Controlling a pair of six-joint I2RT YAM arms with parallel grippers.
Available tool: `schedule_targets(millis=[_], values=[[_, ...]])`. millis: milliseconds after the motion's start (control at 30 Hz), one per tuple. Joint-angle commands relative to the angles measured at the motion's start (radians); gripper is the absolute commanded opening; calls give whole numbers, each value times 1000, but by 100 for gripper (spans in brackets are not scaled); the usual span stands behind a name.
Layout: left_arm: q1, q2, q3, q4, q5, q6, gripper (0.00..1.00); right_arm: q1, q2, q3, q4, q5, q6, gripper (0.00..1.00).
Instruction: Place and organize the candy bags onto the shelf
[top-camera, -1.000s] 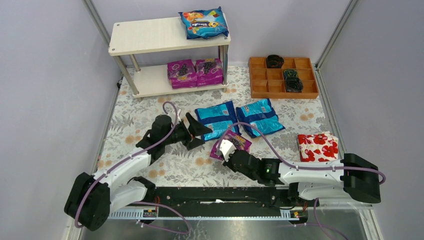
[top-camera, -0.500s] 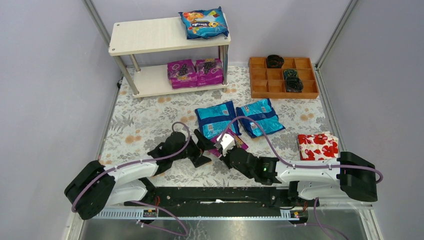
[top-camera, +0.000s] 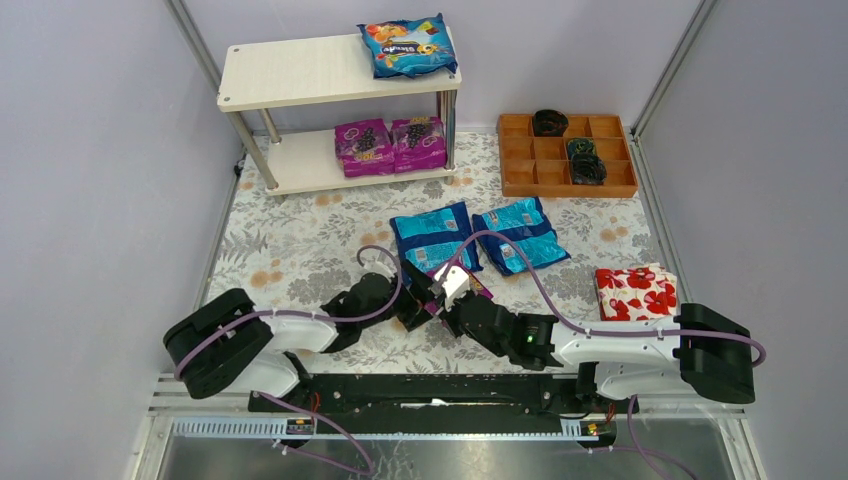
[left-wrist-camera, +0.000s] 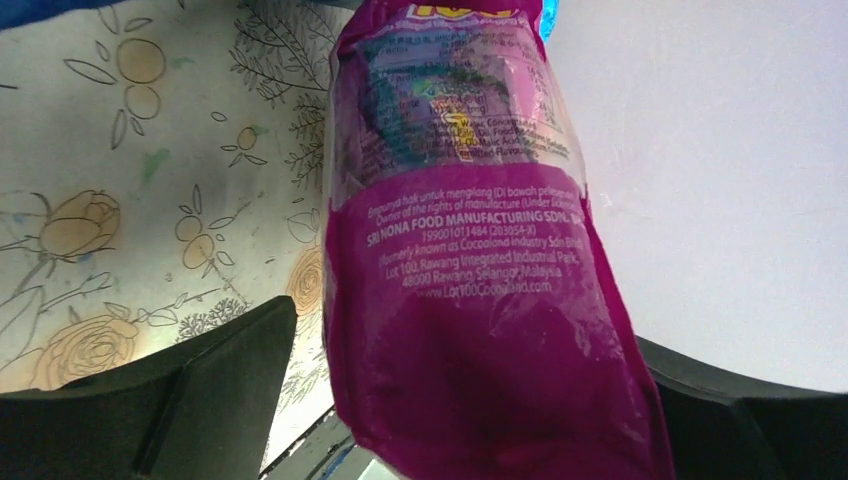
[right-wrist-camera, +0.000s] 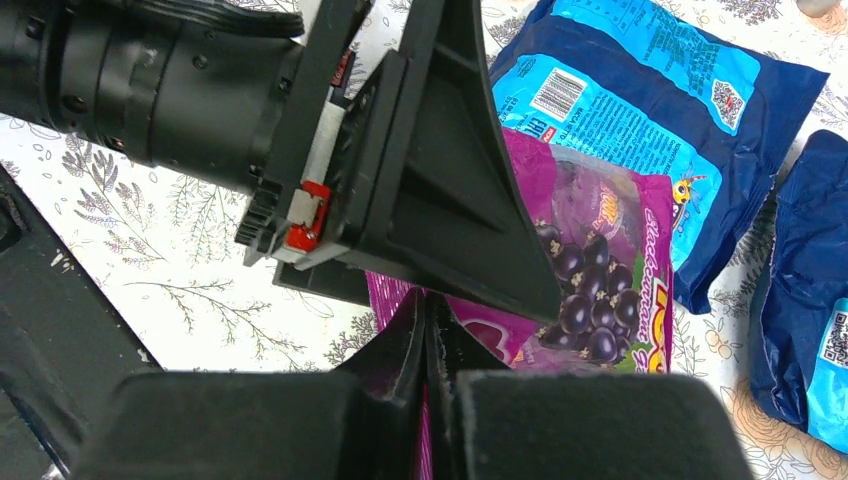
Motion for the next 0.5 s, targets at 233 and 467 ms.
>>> schedule_targets(millis=[233,467], values=[[-32,80,57,156,-58,-1,88,-1,-32,18,136,-12,37,0],[-30,23,60,83,-83,52,65,-1,-78,9,71,-39,15,63]])
